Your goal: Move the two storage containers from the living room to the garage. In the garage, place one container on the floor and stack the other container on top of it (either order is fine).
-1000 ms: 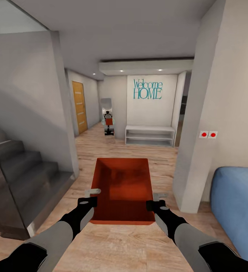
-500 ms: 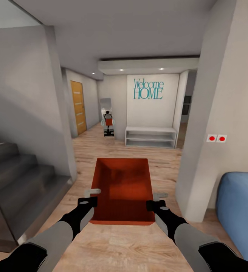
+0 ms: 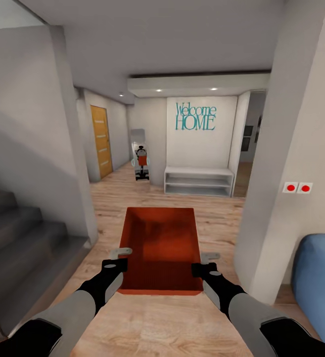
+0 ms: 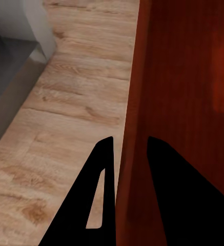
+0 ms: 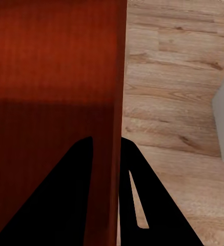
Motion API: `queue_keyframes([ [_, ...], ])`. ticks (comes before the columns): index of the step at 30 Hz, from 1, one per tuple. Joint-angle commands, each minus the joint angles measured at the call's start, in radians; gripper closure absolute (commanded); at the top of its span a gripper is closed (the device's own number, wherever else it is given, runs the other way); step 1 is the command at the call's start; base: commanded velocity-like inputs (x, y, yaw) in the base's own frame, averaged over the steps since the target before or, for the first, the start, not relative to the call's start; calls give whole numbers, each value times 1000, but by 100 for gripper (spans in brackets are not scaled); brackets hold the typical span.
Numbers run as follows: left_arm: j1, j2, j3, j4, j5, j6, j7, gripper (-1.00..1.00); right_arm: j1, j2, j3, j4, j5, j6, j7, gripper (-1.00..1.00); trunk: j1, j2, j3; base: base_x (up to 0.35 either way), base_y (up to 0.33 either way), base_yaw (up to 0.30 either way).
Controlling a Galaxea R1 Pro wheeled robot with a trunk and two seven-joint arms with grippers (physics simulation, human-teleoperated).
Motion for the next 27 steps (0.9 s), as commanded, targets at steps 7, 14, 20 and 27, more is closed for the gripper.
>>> queue_keyframes([
  [7,-2,0,14,-16,-13,1,11,100,0,0,5,3,-22,-3,-4,100,1,-1,-2,321,0,0],
  [14,-2,0,14,-17,-13,1,11,100,0,2,5,3,-23,-4,-6,100,1,-1,-2,322,0,0],
  [20,-2,0,14,-15,-13,1,11,100,0,2,5,3,-23,-5,-6,100,1,-1,-2,322,0,0],
  [27,-2,0,14,-15,-13,1,11,100,0,2,5,3,-24,-5,-5,100,1,-1,-2,322,0,0],
])
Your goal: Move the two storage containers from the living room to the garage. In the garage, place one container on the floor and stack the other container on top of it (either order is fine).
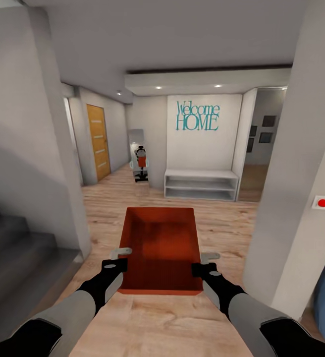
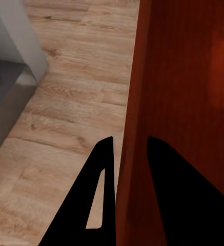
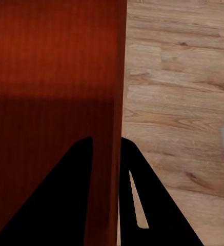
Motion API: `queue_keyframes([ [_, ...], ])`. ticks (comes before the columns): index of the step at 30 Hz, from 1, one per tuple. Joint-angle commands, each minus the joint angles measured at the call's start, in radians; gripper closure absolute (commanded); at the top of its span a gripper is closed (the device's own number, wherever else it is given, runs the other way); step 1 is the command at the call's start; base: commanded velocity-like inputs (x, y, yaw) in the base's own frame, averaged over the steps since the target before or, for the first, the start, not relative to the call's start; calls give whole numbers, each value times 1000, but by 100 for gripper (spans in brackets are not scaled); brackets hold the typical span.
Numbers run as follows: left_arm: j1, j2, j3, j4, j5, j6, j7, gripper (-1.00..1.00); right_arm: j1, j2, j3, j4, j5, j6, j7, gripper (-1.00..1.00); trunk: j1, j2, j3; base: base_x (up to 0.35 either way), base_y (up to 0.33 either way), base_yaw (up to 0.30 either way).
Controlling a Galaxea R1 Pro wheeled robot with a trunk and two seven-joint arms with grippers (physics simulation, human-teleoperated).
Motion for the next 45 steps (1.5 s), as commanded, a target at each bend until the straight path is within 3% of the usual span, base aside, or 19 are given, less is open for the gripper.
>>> queue_keyframes([
  [1,-1,0,15,-18,-14,7,11,100,0,1,5,3,-25,-1,-3,100,1,-1,-2,322,0,0],
  [45,-1,0,15,-18,-14,7,11,100,0,2,5,3,-24,-1,-3,100,1,-1,-2,322,0,0],
])
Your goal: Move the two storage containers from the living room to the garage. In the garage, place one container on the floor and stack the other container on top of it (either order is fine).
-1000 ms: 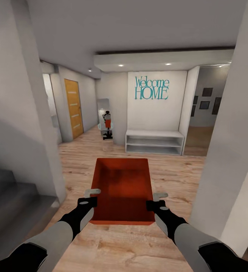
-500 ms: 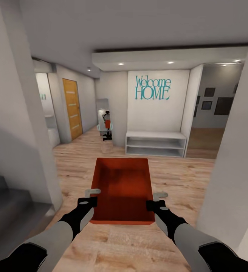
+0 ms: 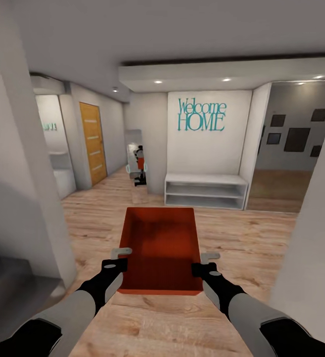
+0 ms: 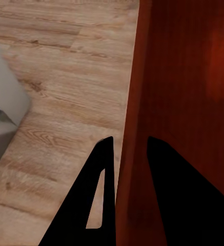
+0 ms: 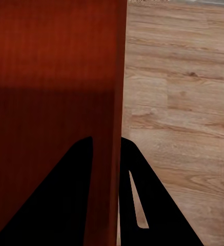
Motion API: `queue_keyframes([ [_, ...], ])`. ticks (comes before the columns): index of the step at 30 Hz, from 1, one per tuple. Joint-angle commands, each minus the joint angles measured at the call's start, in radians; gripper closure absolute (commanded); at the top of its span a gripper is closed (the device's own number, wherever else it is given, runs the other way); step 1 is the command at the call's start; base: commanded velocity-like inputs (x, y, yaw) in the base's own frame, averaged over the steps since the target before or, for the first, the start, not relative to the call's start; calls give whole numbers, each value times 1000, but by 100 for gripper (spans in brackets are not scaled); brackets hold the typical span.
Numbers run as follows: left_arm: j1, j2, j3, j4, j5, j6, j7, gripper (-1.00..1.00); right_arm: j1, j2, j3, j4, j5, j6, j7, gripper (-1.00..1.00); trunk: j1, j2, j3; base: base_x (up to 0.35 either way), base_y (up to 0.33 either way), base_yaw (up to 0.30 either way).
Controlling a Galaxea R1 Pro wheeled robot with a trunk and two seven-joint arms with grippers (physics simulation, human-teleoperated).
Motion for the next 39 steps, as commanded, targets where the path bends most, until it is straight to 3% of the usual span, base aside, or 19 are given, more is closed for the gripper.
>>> queue_keyframes([
  [1,-1,0,15,-18,-14,7,11,100,0,2,6,3,-25,-1,-3,100,1,-1,-2,322,0,0],
  [29,-1,0,15,-19,-14,7,11,100,0,2,6,3,-27,0,-2,100,1,-1,-2,322,0,2],
  [39,-1,0,15,-19,-14,7,11,100,-1,0,5,3,-27,5,-2,100,1,-1,-2,322,0,192],
])
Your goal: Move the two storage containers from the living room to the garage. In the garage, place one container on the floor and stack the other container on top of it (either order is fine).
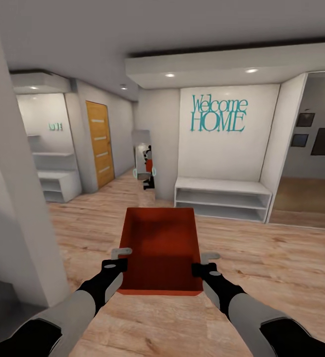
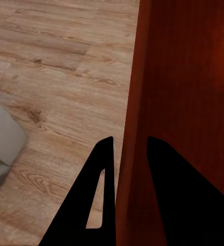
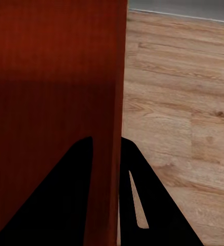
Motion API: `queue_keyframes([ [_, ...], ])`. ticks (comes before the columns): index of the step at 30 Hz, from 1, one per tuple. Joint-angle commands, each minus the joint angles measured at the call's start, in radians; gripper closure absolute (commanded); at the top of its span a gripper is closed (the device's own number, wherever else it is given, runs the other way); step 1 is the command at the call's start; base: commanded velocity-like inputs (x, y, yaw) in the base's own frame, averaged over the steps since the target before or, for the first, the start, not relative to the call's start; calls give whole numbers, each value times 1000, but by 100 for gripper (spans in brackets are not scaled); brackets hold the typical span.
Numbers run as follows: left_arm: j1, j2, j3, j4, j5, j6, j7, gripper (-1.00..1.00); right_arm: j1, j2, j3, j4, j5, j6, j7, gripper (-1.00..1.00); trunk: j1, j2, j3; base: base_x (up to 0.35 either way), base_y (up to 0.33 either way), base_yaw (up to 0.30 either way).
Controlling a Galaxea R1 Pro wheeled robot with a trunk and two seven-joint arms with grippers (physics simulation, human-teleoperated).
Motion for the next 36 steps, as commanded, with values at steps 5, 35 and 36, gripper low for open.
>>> queue_keyframes([
  [5,-1,0,14,-18,-12,-1,11,100,0,1,5,2,-25,0,-3,100,1,-1,-2,322,0,38],
  [35,-1,0,14,-16,-12,-1,10,100,0,1,5,2,-24,-5,-3,100,1,-1,-2,322,0,1],
  [36,-1,0,14,-16,-12,-1,10,100,0,1,5,2,-24,-5,-3,100,1,-1,-2,322,0,0],
])
